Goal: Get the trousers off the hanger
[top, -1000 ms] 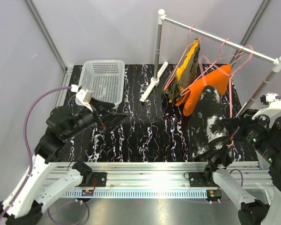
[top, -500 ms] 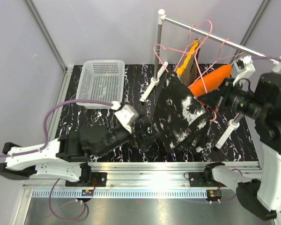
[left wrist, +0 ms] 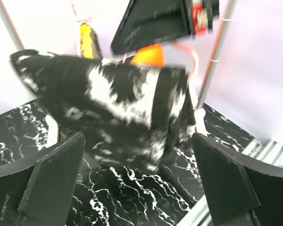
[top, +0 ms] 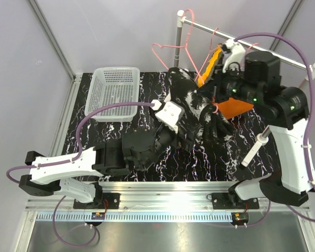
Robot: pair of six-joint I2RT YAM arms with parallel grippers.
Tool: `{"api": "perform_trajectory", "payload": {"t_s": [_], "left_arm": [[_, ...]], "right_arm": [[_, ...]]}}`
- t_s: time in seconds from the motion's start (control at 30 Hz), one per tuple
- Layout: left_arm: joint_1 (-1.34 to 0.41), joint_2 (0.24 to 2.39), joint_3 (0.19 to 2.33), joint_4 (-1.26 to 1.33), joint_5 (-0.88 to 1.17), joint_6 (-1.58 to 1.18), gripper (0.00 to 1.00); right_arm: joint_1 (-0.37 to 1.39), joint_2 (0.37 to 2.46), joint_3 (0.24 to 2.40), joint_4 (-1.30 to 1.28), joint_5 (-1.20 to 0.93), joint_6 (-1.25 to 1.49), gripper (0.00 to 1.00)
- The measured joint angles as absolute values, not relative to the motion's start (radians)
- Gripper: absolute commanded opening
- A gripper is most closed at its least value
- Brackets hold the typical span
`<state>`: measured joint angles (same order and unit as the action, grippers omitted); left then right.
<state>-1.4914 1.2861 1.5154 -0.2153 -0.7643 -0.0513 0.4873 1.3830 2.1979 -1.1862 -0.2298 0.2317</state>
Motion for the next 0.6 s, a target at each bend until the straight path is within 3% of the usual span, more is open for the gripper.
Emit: {"api": "perform_trajectory", "payload": {"t_s": [0.27,0.47,0.6], "left_arm": [[-1.372,1.225,1.433,-0.246,-0.718,-0.080,0.99],[-1.213,1.094,1.331,-0.280,-0.525,-0.102,0.99],[-1.200,1.034,1.300,-0.289,-0.374,-0.102,0.99]], "right_arm": [[0.756,1.408,2.171,-1.116,0.041,0.215,0.00],[0.937,1.434,2.159,-1.058,0.233,0.227,0.00],[0.976,1.466,2.162,-1.031,0.353,0.247,0.00]]}}
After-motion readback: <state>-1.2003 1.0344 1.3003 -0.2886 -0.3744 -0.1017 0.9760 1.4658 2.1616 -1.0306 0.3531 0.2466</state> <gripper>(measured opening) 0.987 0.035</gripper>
